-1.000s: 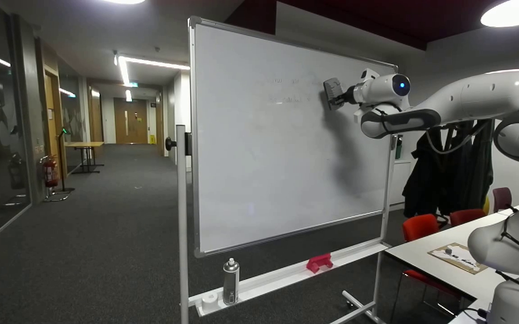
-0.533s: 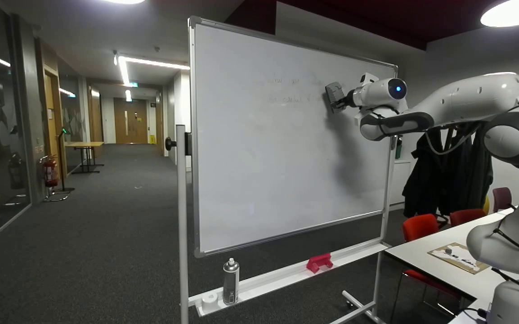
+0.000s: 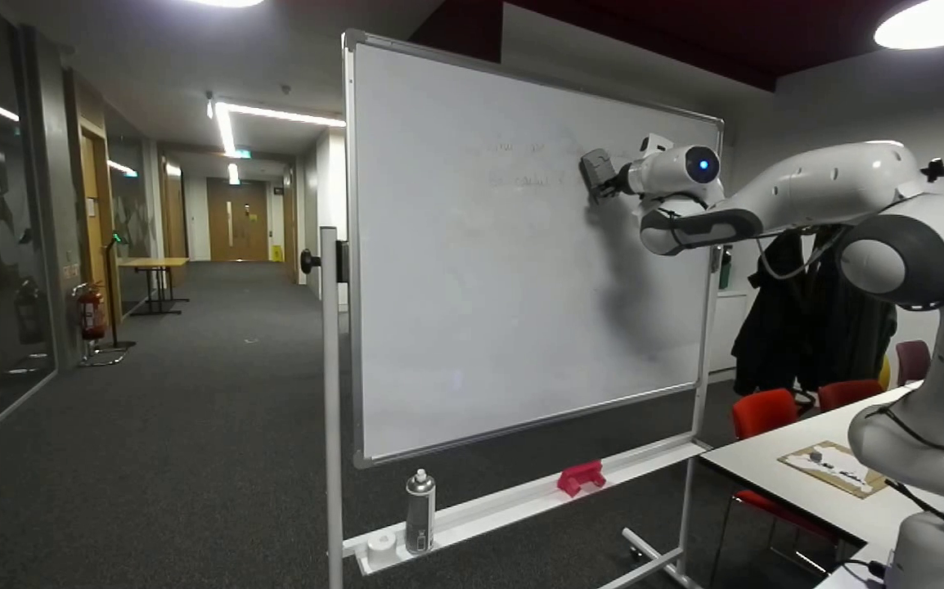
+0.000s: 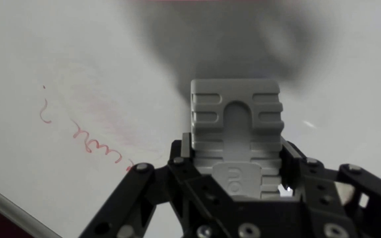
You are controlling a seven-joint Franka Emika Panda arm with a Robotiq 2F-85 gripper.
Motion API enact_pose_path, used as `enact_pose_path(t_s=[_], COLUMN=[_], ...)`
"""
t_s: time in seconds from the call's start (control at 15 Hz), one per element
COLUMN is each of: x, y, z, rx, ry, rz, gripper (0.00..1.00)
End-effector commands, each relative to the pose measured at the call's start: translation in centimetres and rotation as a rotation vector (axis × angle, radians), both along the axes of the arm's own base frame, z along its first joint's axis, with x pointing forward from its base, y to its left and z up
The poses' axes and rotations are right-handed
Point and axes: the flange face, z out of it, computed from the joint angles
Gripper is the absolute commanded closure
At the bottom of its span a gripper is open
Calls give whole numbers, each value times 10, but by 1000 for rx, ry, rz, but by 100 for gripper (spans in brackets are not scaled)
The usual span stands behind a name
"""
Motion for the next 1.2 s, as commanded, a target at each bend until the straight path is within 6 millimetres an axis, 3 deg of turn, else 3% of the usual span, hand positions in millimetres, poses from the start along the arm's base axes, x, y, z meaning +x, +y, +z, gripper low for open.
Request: enact_pose_path(t_s=[0.0, 0.53, 0.87, 1.13], x=[11, 22, 16, 23], y=[2, -27, -61, -93], z=[18, 38, 53, 47], rx=[-31, 19, 110, 243], ry=[-42, -53, -71, 21], rz=[1, 6, -1, 15], gripper=[65, 65, 65, 65])
